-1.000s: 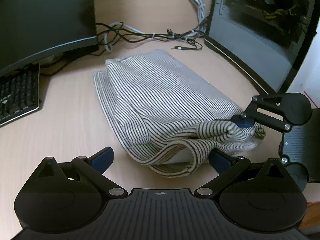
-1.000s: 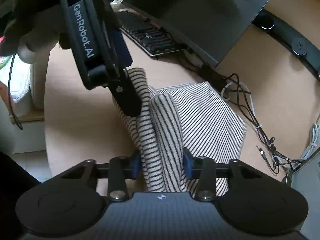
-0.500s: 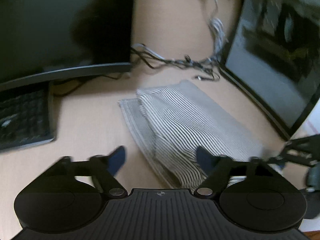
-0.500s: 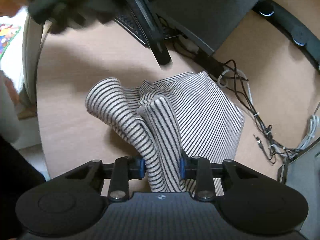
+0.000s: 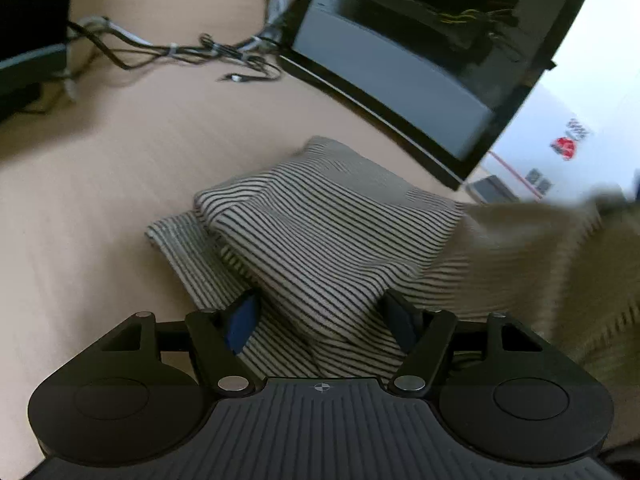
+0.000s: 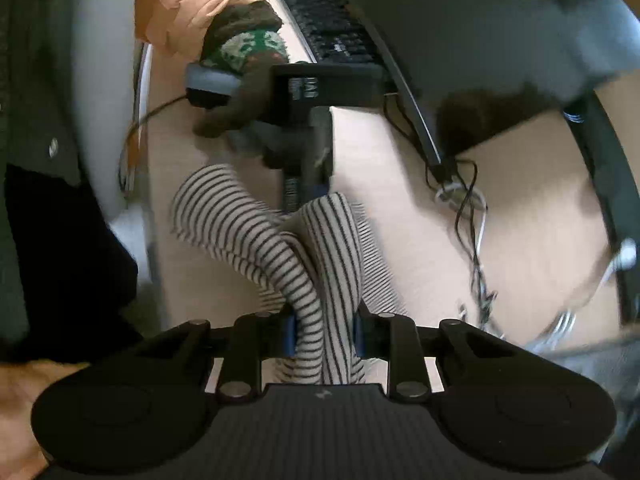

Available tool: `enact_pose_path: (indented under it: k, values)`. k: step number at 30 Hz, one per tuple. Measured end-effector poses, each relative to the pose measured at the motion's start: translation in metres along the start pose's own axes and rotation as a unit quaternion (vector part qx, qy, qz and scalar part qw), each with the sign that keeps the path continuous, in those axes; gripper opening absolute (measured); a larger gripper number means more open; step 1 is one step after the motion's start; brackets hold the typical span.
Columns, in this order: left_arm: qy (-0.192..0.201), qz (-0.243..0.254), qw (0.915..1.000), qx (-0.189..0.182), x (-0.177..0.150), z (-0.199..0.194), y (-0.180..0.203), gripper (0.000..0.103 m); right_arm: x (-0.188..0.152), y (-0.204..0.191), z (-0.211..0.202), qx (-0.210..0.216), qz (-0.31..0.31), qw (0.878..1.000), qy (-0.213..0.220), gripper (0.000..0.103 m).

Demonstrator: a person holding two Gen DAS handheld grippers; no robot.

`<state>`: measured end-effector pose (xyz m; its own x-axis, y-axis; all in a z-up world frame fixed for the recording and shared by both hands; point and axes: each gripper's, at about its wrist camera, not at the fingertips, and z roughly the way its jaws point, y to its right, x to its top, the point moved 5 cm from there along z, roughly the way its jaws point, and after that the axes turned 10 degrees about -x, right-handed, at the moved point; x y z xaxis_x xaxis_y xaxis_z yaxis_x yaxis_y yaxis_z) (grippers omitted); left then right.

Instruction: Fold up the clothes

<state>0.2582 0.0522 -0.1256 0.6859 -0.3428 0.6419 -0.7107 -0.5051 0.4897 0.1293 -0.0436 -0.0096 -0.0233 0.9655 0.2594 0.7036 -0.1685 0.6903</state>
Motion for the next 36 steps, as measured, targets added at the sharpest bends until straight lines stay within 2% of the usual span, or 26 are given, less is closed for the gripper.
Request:
enact_pose_path:
  k: [3,7,10,13,14,16,19,21,24,26,27,28,29,31,34,36]
  values:
    - [0.012,-0.038,0.999,-0.02,0.0,-0.007,-0.012,0.058,0.005,0.025,0.044,0.008,-0.025,0.999,0.021,0.027]
    - [0.013,-0.061,0.9977,-0.026,-0.008,-0.022,-0.014,0.058,0.002,0.042,0.107,0.03,-0.006,0.999,0.025,0.034]
    - [0.027,-0.077,0.9966,0.004,-0.015,-0.04,-0.017,0.063,-0.008,0.052,0.153,0.044,0.027,0.999,0.01,0.037]
    - [0.049,-0.093,0.9941,0.026,-0.02,-0.064,-0.019,0.074,-0.016,0.059,0.179,0.066,0.077,0.995,0.008,0.039]
    - [0.057,-0.092,0.9936,0.031,-0.019,-0.071,-0.018,0.076,-0.018,0.061,0.184,0.073,0.093,0.993,0.01,0.04]
    - [0.073,-0.088,0.9926,0.039,-0.013,-0.084,-0.014,0.079,-0.021,0.065,0.185,0.073,0.119,0.99,0.016,0.05]
    - [0.099,-0.068,0.9918,0.045,0.008,-0.098,0.001,0.081,-0.027,0.073,0.181,0.063,0.158,0.985,0.02,0.056]
    - [0.11,-0.041,0.9925,0.034,0.024,-0.1,0.019,0.081,-0.03,0.08,0.175,0.05,0.179,0.982,0.025,0.058]
    - [0.107,0.008,0.9942,0.007,0.049,-0.085,0.048,0.079,-0.036,0.091,0.16,0.016,0.209,0.977,0.036,0.058]
    - [0.09,0.035,0.9953,-0.002,0.061,-0.065,0.059,0.077,-0.042,0.101,0.147,-0.018,0.237,0.97,0.047,0.058]
    - [0.08,0.046,0.9957,-0.004,0.065,-0.055,0.062,0.075,-0.045,0.106,0.139,-0.037,0.254,0.965,0.054,0.054]
    - [0.069,0.054,0.9962,0.001,0.067,-0.044,0.063,0.074,-0.048,0.111,0.131,-0.055,0.276,0.958,0.062,0.041]
    - [0.059,0.054,0.9967,0.007,0.068,-0.035,0.058,0.072,-0.05,0.116,0.123,-0.066,0.302,0.948,0.071,0.036]
    - [0.05,0.037,0.9978,0.023,0.068,-0.028,0.044,0.07,-0.055,0.118,0.109,-0.068,0.352,0.929,0.088,0.035]
    - [0.046,0.001,0.9978,0.047,0.068,-0.022,0.017,0.069,-0.064,0.104,0.129,-0.054,0.388,0.918,0.063,0.035]
    - [0.04,-0.023,0.9968,0.065,0.068,-0.017,-0.002,0.068,-0.079,0.09,0.16,-0.045,0.414,0.909,0.017,0.032]
